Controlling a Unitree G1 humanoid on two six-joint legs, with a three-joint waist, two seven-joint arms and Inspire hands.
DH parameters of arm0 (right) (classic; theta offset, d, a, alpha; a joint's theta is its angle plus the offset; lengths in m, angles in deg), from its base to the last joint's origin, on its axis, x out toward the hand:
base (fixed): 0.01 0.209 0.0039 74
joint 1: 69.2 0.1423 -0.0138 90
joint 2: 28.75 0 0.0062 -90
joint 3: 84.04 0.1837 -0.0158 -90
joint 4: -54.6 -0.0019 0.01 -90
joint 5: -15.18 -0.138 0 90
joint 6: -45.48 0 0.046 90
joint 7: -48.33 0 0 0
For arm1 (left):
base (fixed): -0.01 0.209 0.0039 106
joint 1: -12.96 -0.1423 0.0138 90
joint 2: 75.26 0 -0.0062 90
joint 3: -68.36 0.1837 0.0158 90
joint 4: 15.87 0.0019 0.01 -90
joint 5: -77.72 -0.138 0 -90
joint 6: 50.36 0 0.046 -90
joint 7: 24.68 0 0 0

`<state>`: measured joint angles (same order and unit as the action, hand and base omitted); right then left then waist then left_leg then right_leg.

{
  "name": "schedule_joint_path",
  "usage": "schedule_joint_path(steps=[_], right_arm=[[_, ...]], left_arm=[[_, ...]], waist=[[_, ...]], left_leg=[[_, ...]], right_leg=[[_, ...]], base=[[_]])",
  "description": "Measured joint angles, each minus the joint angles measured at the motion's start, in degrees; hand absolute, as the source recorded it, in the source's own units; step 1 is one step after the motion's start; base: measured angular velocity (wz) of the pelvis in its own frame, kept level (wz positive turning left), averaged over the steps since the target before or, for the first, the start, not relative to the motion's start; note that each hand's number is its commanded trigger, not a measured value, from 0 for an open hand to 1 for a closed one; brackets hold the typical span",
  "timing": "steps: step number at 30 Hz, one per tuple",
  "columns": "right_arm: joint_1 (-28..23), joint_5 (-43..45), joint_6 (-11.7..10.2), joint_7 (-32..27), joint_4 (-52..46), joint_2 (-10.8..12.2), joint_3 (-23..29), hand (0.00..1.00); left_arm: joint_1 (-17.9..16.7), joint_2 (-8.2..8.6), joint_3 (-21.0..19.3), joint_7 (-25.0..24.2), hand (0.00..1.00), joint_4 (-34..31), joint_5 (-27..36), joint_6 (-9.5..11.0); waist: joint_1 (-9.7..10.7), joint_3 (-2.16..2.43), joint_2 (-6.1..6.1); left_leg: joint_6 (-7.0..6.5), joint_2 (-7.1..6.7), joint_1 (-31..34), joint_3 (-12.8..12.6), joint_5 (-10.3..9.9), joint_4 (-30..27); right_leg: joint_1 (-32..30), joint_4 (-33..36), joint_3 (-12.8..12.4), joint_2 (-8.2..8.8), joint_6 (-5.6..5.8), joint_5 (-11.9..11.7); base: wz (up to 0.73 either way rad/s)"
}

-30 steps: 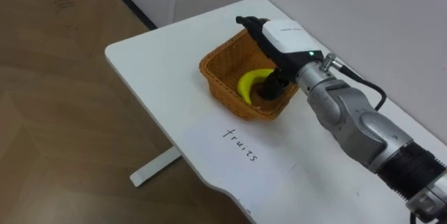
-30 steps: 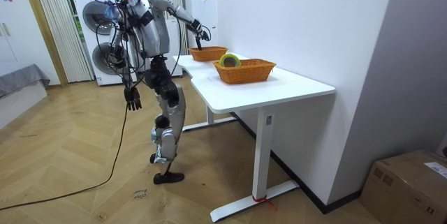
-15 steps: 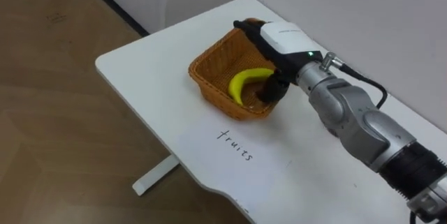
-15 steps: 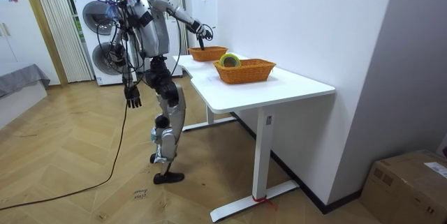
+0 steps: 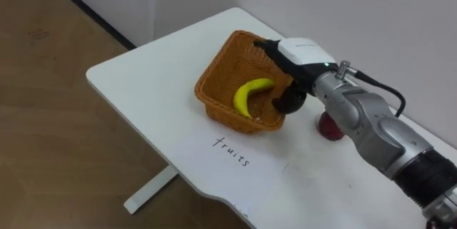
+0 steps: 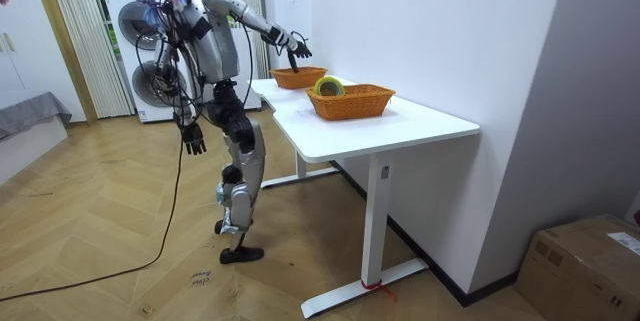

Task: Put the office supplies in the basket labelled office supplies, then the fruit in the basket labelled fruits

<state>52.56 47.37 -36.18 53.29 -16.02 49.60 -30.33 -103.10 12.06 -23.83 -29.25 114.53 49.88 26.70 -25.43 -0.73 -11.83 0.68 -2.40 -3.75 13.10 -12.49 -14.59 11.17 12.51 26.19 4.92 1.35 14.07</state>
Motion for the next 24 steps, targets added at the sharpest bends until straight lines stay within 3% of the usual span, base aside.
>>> schedule_joint_path(steps=[12,15,18,24], right_arm=[[-3.9,0.1,1.0,4.0,-2.7,-0.9,3.9,0.0],[-4.0,-0.3,0.9,4.0,-2.7,-1.0,3.9,0.0],[-4.0,-0.6,0.2,3.8,-2.8,-1.0,4.1,0.0],[-6.4,-6.6,-0.5,-1.0,-6.1,-1.0,11.0,0.0]], left_arm=[[-1.3,0.29,-0.3,-0.1,0.0,0.1,-0.6,-0.6],[-1.4,0.25,0.0,0.1,0.0,0.3,-0.5,-0.5],[-1.5,0.26,0.2,0.2,0.0,1.5,-0.5,-0.2],[-3.1,0.59,0.1,0.7,0.0,2.2,-0.4,-0.3]], waist=[[0.0,0.13,0.17],[0.2,0.01,0.7],[1.4,0.23,1.41],[4.0,0.52,2.51]], left_leg=[[-0.05,-0.01,-1.5,-0.6,0.0,0.1],[-0.06,0.12,-2.9,-0.9,0.0,0.8],[-0.08,0.19,-3.5,-1.2,0.0,1.0],[-0.2,0.17,-3.9,-1.6,0.2,1.3]], right_leg=[[1.0,0.1,-1.1,0.05,0.0,0.0],[2.1,0.1,-1.8,0.0,0.0,0.0],[2.5,0.1,-1.9,0.0,0.0,0.0],[2.9,0.1,-2.1,0.08,0.01,0.0]], base=[[-0.02],[-0.06],[-0.06],[-0.02]])
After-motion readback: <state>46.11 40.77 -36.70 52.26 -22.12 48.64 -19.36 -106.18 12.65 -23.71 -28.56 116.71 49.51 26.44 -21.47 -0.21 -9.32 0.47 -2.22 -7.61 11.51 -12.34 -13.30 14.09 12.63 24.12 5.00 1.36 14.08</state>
